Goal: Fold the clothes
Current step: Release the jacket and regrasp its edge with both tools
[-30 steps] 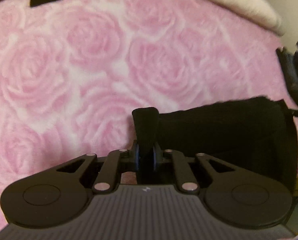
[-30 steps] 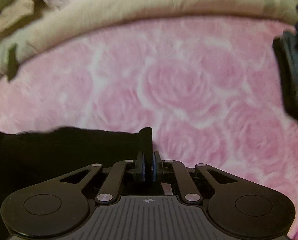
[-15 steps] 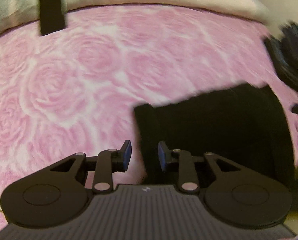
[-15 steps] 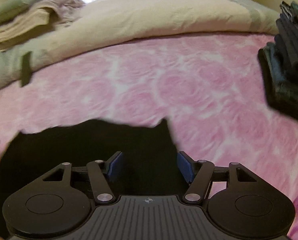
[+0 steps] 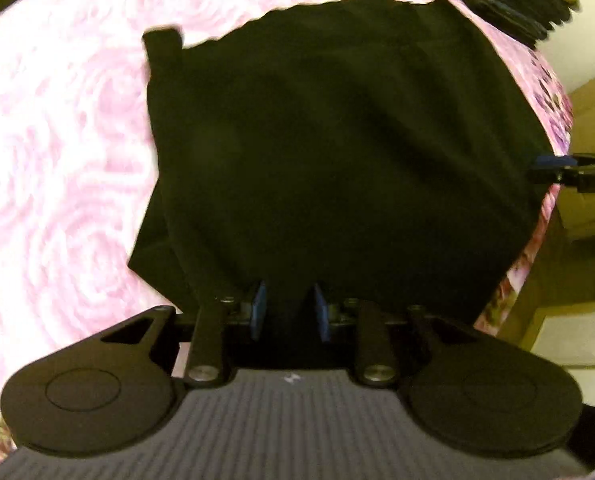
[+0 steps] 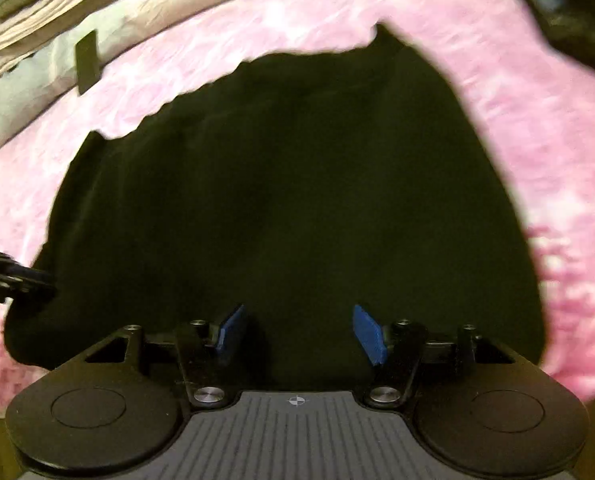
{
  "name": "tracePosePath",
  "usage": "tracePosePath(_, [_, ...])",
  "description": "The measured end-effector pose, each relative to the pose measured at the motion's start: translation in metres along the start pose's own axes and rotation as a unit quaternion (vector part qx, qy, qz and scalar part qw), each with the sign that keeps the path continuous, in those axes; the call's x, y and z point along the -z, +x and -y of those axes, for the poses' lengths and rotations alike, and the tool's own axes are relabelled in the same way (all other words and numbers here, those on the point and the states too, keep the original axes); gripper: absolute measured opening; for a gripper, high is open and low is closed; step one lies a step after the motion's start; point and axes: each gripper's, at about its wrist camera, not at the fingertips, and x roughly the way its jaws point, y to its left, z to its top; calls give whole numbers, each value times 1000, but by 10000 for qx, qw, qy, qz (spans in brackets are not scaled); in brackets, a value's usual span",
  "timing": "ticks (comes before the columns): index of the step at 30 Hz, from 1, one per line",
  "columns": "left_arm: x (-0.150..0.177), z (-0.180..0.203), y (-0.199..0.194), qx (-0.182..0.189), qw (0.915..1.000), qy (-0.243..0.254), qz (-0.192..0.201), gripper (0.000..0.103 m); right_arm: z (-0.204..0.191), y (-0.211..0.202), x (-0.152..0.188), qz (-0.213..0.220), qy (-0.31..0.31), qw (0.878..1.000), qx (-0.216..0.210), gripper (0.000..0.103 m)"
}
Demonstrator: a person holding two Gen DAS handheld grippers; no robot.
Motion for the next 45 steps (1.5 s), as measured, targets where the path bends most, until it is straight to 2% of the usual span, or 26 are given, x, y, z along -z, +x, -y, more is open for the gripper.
tracePosePath(4, [7, 12, -1, -44, 9991, 369, -187, 22, 24, -5, 17, -34, 473, 9983, 352, 63])
tracePosePath(6, [12, 13, -1, -76, 9993, 325, -169, 22, 36, 0, 21, -46, 699, 9971, 310, 63])
tracePosePath(10, [23, 16, -3, -144, 9996, 142, -175, 22, 46, -2, 17, 345, 803, 9954, 380, 63])
tracePosePath(14, [20, 22, 6, -306, 9985, 225, -403, 22, 66, 14, 13, 218, 1055, 9938, 269, 63])
tracePosePath(17, [13, 28, -4, -388, 9983, 238, -362, 22, 70, 9, 4, 238, 1092, 9935, 203, 63])
tracePosePath(23, [23, 40, -19, -451, 9980, 201, -384, 22, 58, -13, 0, 430, 1013, 9939, 71, 63])
tracePosePath(29, [46, 34, 2, -430, 9969, 446, -486, 23, 15, -7, 22, 366, 843, 9951, -356, 63])
tracePosePath(32, [52, 30, 6, -296, 9967, 630, -412, 23, -4, 16, 39, 121, 696, 9970, -324, 63])
tracePosePath(34, [53, 24, 0, -116, 9964, 758, -372, 23, -11, 31, 47, -128, 947, 9954, -78, 63])
tracePosePath(37, [56, 13, -25, 153, 9935, 1102, -235, 23, -27, 24, 50, 30, 1246, 9917, 318, 63])
tracePosePath(40, [59, -2, -52, 175, 9858, 1670, 10, 27, -70, 9, 53, 201, 961, 9937, 545, 63])
tracePosePath(41, [60, -7, -61, 146, 9815, 1905, 97, 33, -89, 6, 55, 226, 794, 9947, 608, 63])
tracePosePath(43, [61, -17, -74, -73, 9660, 2573, 252, 41, -133, 2, 59, 269, 264, 9968, 703, 64])
tracePosePath(44, [62, -22, -78, -210, 9550, 2941, 333, 44, -155, 1, 61, 293, -42, 9969, 732, 64])
tracePosePath(45, [63, -27, -82, -354, 9419, 3313, 416, 50, -180, 1, 66, 315, -420, 9957, 762, 71])
